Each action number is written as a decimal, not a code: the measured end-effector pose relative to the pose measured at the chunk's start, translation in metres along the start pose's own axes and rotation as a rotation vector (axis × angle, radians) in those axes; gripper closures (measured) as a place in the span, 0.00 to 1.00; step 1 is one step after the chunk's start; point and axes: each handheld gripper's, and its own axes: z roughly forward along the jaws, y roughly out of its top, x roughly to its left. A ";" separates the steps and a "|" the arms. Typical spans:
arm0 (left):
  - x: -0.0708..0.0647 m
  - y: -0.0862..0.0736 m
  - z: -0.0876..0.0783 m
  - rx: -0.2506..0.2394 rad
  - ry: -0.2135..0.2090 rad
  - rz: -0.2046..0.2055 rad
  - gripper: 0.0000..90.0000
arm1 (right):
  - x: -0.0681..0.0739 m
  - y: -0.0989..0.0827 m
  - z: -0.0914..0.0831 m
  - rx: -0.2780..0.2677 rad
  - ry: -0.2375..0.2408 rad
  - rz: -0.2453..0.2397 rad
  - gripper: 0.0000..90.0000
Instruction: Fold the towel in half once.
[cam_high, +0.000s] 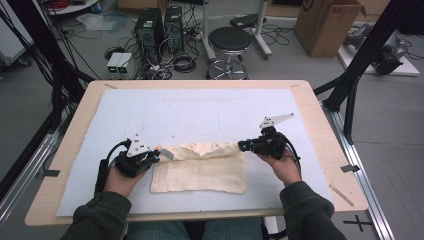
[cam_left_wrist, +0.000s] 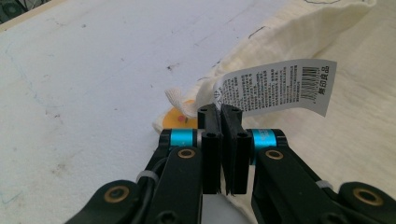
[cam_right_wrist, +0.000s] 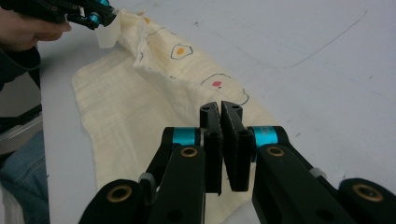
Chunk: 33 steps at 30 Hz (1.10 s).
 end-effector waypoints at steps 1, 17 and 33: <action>-0.002 -0.001 -0.001 -0.002 0.002 0.006 0.96 | 0.001 -0.001 0.000 -0.005 -0.001 -0.009 0.97; -0.020 -0.015 -0.012 0.012 0.010 0.041 0.95 | 0.018 -0.015 -0.004 -0.015 0.020 -0.023 0.97; -0.032 -0.024 -0.024 0.000 0.043 0.073 0.94 | 0.031 -0.027 -0.006 -0.009 0.032 -0.035 0.97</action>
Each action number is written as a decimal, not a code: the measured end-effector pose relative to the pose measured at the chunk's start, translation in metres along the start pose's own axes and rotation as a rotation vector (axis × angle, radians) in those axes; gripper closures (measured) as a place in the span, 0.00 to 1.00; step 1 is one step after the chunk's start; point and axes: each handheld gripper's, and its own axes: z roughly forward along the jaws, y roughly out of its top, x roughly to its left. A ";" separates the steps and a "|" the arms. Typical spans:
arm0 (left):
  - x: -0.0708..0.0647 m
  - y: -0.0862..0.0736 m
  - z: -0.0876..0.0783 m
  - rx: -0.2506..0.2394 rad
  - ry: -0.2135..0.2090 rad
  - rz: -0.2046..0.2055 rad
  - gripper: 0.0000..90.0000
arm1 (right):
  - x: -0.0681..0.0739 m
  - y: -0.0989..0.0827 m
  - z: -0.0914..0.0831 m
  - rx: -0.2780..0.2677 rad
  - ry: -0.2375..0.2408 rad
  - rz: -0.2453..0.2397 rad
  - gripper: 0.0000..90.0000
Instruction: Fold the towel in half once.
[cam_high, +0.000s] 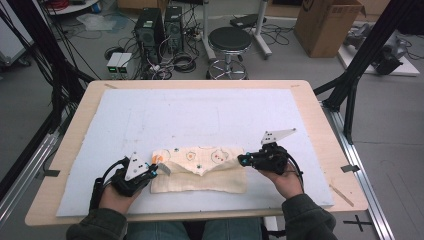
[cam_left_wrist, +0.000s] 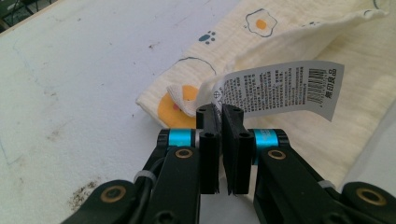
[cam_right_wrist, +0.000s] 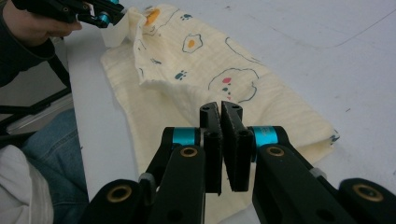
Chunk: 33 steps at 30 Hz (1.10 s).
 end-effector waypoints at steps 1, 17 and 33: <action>-0.001 0.000 0.000 -0.002 0.001 -0.002 0.94 | 0.001 -0.001 -0.001 0.000 0.001 0.005 0.97; -0.008 -0.008 -0.005 0.007 -0.012 0.015 0.93 | 0.012 -0.019 0.001 0.041 0.007 -0.012 0.97; -0.010 -0.012 -0.014 0.008 -0.050 -0.004 0.79 | 0.019 -0.032 0.001 0.075 0.034 -0.017 0.94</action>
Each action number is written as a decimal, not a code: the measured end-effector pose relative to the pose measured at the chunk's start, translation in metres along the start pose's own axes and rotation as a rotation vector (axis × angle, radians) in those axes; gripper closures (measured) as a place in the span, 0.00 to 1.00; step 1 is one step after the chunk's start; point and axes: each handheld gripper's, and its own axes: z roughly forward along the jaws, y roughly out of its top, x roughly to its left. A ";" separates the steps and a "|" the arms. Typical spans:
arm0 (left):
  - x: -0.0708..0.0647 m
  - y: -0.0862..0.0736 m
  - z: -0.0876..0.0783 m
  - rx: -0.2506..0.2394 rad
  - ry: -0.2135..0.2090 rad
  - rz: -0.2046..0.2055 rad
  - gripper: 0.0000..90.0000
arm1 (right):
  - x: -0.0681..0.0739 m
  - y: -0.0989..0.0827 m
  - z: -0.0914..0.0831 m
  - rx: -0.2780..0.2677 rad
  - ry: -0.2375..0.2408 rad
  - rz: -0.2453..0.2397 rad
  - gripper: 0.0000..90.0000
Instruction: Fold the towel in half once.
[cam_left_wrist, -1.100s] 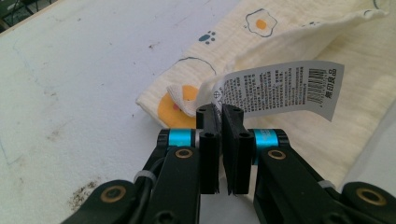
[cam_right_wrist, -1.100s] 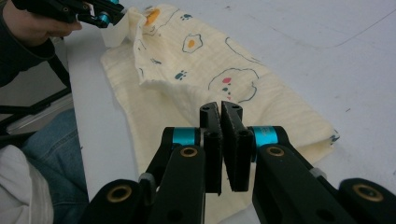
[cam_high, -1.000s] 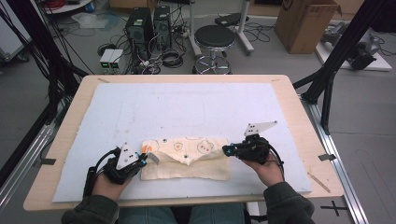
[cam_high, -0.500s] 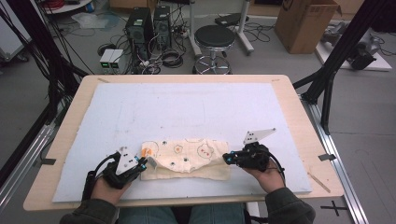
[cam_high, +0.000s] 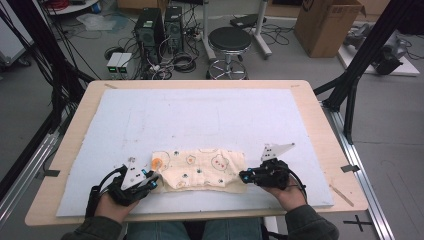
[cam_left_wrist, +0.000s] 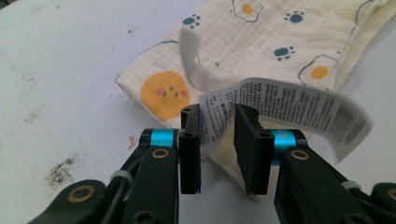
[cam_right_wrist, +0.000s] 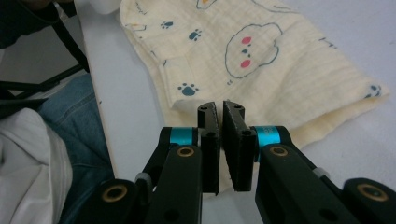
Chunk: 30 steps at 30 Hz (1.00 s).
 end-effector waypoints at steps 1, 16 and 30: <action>0.001 0.000 -0.002 -0.001 -0.007 0.002 0.78 | 0.001 -0.001 0.000 0.006 0.001 -0.001 0.93; 0.011 0.009 -0.020 -0.052 -0.050 -0.051 0.66 | 0.003 0.002 -0.003 0.001 0.027 -0.009 0.76; 0.006 0.001 0.015 0.058 -0.188 -0.025 0.89 | 0.004 -0.003 0.023 0.097 0.009 -0.054 0.73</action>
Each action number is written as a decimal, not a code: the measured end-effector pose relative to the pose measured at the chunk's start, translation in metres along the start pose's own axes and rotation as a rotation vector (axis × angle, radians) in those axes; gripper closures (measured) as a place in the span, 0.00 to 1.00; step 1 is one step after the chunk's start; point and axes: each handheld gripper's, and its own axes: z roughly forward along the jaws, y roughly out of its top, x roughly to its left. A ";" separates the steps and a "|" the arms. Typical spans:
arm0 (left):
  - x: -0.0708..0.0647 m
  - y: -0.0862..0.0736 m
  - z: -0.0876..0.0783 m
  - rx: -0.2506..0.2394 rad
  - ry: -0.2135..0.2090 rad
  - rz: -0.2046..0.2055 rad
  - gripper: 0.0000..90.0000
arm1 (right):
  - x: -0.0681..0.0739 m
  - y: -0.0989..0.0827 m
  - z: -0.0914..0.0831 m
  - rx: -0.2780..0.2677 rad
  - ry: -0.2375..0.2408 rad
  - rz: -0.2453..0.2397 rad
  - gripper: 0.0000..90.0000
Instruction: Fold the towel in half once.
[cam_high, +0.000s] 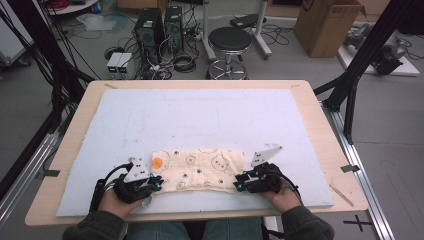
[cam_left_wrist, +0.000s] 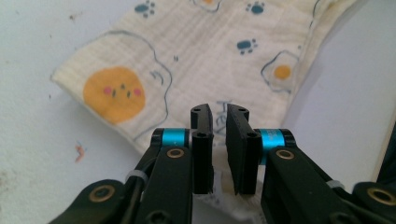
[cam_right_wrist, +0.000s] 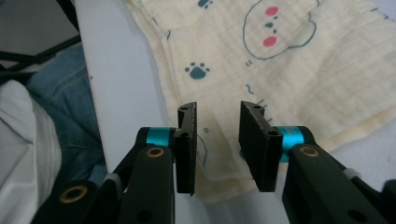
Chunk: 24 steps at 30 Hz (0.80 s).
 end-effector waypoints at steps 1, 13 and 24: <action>0.001 -0.002 0.000 0.005 -0.009 -0.008 0.87 | 0.000 -0.001 0.000 0.001 0.000 -0.010 0.72; 0.005 -0.010 0.000 0.010 -0.063 -0.011 0.71 | 0.007 -0.002 0.001 0.049 -0.055 -0.091 0.88; 0.006 -0.010 0.000 0.005 -0.041 -0.016 0.79 | 0.011 0.005 -0.013 0.002 -0.023 -0.085 0.95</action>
